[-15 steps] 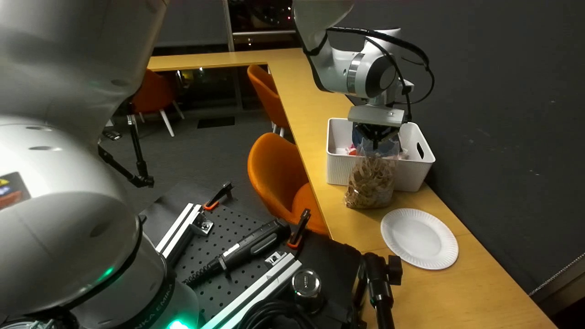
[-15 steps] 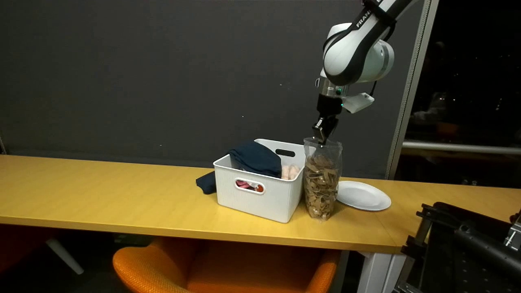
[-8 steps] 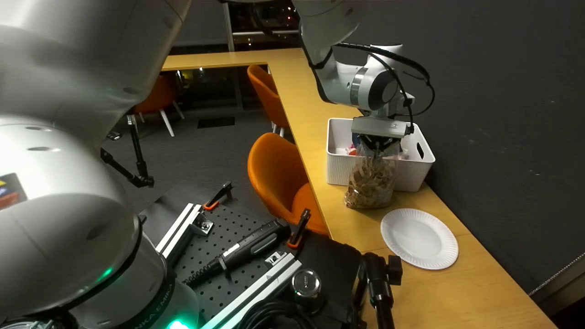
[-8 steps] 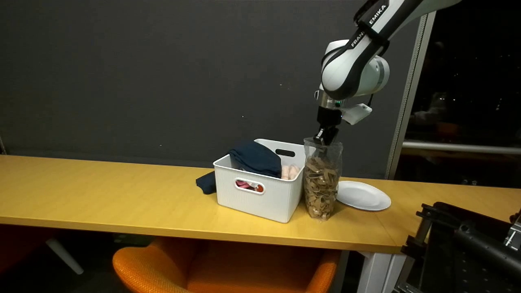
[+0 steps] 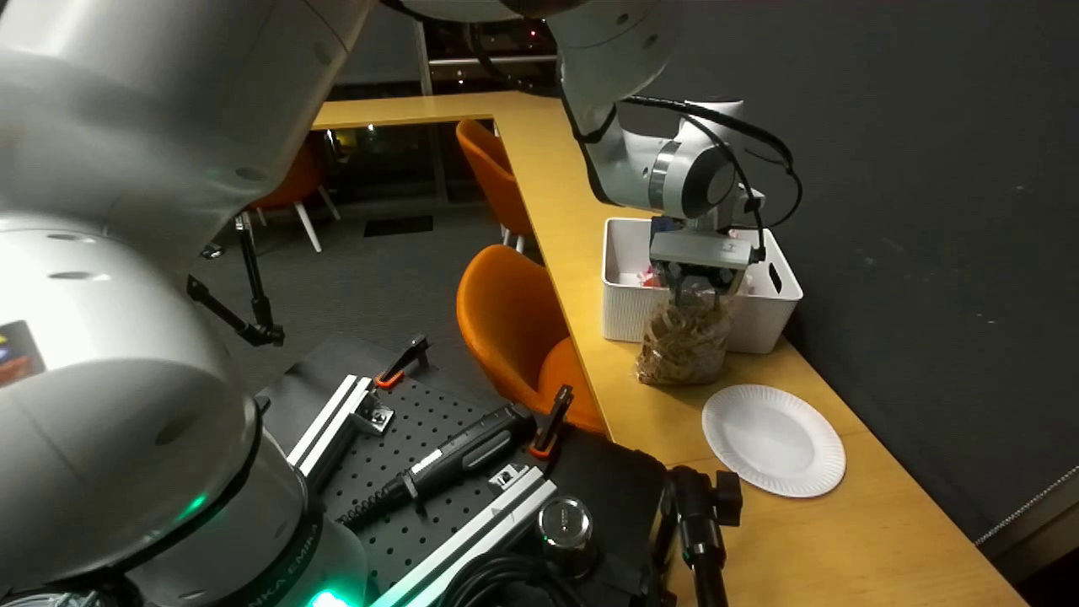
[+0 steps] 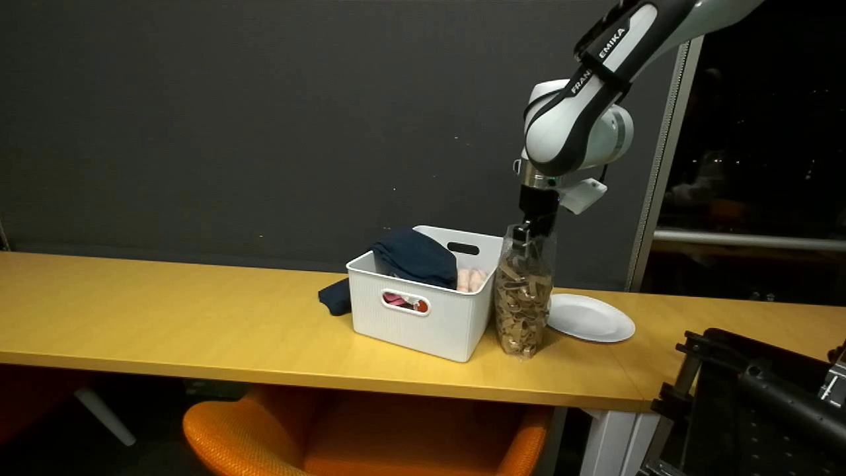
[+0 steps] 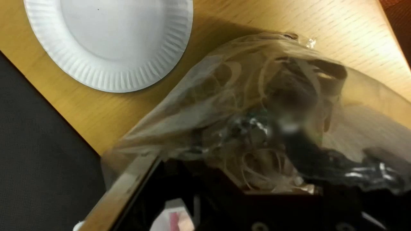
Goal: Put some rubber bands on the plate
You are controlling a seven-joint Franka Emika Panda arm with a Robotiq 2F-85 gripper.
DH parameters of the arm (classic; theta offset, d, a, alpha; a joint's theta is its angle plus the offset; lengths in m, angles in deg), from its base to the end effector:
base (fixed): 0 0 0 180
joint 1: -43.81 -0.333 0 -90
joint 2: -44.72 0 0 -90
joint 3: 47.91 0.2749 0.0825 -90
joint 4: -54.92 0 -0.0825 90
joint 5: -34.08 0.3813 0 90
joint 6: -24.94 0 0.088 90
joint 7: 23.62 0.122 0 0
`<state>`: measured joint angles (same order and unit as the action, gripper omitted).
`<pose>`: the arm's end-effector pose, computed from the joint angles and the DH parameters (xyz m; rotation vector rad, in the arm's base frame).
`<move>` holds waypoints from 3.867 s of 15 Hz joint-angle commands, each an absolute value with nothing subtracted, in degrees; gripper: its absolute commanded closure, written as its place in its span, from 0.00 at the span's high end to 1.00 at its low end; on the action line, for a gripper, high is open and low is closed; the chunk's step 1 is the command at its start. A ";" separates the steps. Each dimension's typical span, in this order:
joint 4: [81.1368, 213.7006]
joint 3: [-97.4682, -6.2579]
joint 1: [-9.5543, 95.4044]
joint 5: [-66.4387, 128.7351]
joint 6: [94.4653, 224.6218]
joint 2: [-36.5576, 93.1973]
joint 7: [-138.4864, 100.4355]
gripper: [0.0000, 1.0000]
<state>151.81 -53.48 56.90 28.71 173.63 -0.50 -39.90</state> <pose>0.6215 -0.2053 0.1087 2.9880 0.1023 0.1118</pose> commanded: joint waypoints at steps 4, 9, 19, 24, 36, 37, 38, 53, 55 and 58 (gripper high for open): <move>146.75 -53.10 57.05 27.21 174.39 -6.52 -40.88 0.76; 143.50 -53.25 57.05 26.37 174.15 -10.20 -40.80 0.74; 142.01 -52.61 58.07 27.05 173.90 -10.56 -40.44 0.00; 143.35 -53.12 57.53 26.96 174.01 -7.91 -39.22 0.03; 149.46 -54.40 56.25 26.76 174.13 3.63 -35.17 0.03; 149.94 -54.50 56.05 26.72 174.05 4.81 -34.81 0.03; 150.32 -54.53 55.91 26.70 173.98 5.81 -34.54 0.03; 157.56 -65.39 56.26 21.15 173.58 12.25 -26.54 0.03; 159.58 -66.84 56.61 20.23 174.47 11.37 -24.78 0.03; 162.06 -66.77 57.91 20.96 177.22 8.26 -23.86 0.03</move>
